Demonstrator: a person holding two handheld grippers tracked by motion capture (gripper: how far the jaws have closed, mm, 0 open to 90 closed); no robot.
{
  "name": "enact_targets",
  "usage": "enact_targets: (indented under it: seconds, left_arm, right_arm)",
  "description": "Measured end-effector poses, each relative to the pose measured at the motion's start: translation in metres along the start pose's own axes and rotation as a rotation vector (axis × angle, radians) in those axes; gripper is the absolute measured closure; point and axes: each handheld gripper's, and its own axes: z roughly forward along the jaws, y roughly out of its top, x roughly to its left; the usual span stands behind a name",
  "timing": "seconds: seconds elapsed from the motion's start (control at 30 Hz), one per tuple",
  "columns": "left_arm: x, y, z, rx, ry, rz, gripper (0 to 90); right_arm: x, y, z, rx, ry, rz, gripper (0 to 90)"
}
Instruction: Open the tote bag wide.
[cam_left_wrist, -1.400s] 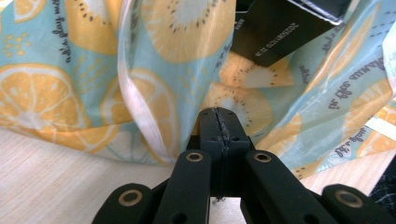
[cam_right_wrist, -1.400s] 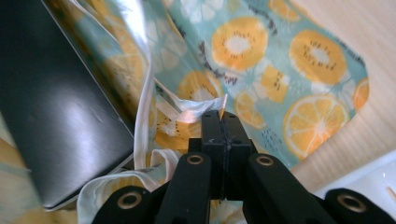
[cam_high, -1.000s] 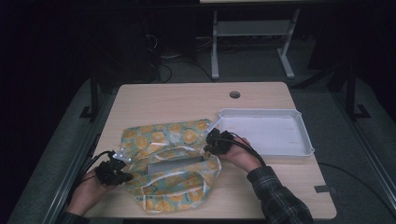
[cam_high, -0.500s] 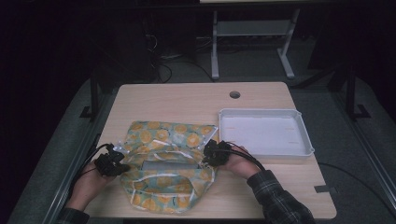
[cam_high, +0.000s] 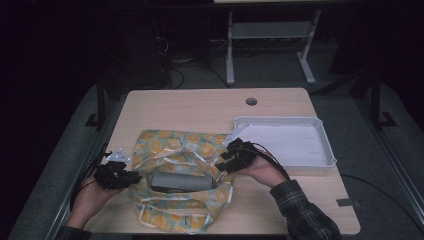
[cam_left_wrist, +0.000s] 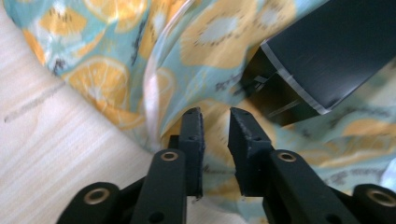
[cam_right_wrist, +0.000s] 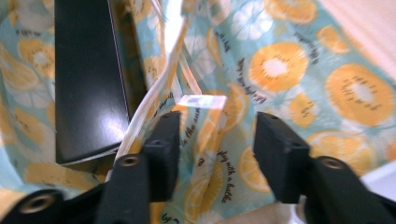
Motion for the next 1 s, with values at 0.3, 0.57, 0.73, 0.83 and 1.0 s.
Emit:
enact_targets:
  seconds: [0.3, 0.57, 0.73, 0.83, 1.0]
  left_arm:
    - [-0.011, 0.01, -0.017, -0.099, -0.023, 0.019, 63.4]
    - [-0.027, 0.017, -0.03, -0.151, -0.083, 0.055, 63.5]
    - [-0.039, 0.017, -0.031, -0.149, -0.12, 0.079, 70.6]
    - [-0.047, 0.015, -0.029, -0.131, -0.139, 0.095, 75.1]
    - [-0.063, 0.011, -0.02, -0.1, -0.176, 0.121, 79.4]
  right_arm:
    - [0.013, 0.013, -0.029, -0.069, -0.031, -0.013, 39.0]
    - [0.037, 0.019, -0.044, -0.101, -0.001, -0.081, 43.6]
    - [0.054, 0.016, -0.047, -0.095, 0.025, -0.117, 53.0]
    - [0.058, 0.011, -0.043, -0.073, 0.013, -0.137, 60.1]
    - [0.053, 0.001, -0.03, -0.026, -0.004, -0.113, 74.6]
